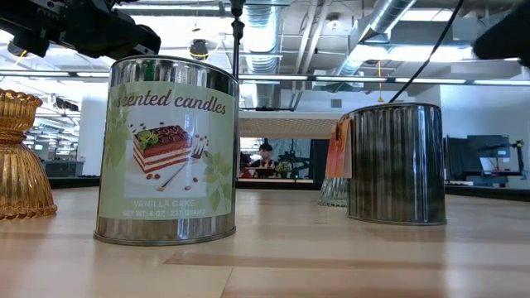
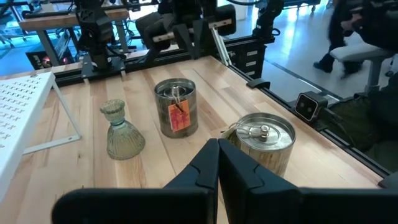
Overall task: Pick & Place candle stick holders
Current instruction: Put the right silver scented candle can on the shelf
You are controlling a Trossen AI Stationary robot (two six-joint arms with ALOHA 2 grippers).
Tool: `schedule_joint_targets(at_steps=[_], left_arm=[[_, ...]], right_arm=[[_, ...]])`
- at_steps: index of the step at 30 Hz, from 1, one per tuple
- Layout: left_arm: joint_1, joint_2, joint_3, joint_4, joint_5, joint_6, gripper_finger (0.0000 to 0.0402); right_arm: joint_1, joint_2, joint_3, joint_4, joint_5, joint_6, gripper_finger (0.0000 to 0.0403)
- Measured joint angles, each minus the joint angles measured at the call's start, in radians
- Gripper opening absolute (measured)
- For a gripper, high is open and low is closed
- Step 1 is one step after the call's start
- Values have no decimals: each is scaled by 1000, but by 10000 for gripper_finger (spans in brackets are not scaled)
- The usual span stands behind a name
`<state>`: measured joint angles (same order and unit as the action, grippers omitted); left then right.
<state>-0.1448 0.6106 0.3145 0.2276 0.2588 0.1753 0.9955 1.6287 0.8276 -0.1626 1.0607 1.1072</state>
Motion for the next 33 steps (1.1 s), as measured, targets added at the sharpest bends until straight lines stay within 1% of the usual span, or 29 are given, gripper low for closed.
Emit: schedule_joint_targets(at_steps=[4, 7, 11, 18, 21, 24, 26, 28, 30, 33], left_arm=[[0, 0, 0, 0, 0, -42, 8], [0, 0, 0, 0, 0, -71, 8], [0, 0, 0, 0, 0, -79, 8], [0, 0, 0, 2, -3, -78, 8], [0, 0, 0, 2, -4, -78, 8], [0, 0, 0, 2, -4, -77, 8], [0, 0, 0, 2, -4, -76, 8], [0, 0, 0, 7, -4, -76, 8], [0, 0, 0, 20, -4, -74, 8], [0, 0, 0, 46, -24, -28, 8]], right_arm=[[26, -21, 0, -80, 15, 0, 0], [25, -31, 0, -101, 15, -4, 0], [24, -40, 0, -95, 14, -77, 0], [10, -40, 0, -103, -47, -97, 0], [1, -40, 0, -169, -52, -101, 0], [35, -40, 0, -295, -86, -124, 0], [83, -53, -3, -386, -91, -58, 0], [135, -77, -21, -428, -80, 44, 0], [196, -97, -59, -424, -29, 144, 0], [283, -115, -111, -376, 65, 267, 0]])
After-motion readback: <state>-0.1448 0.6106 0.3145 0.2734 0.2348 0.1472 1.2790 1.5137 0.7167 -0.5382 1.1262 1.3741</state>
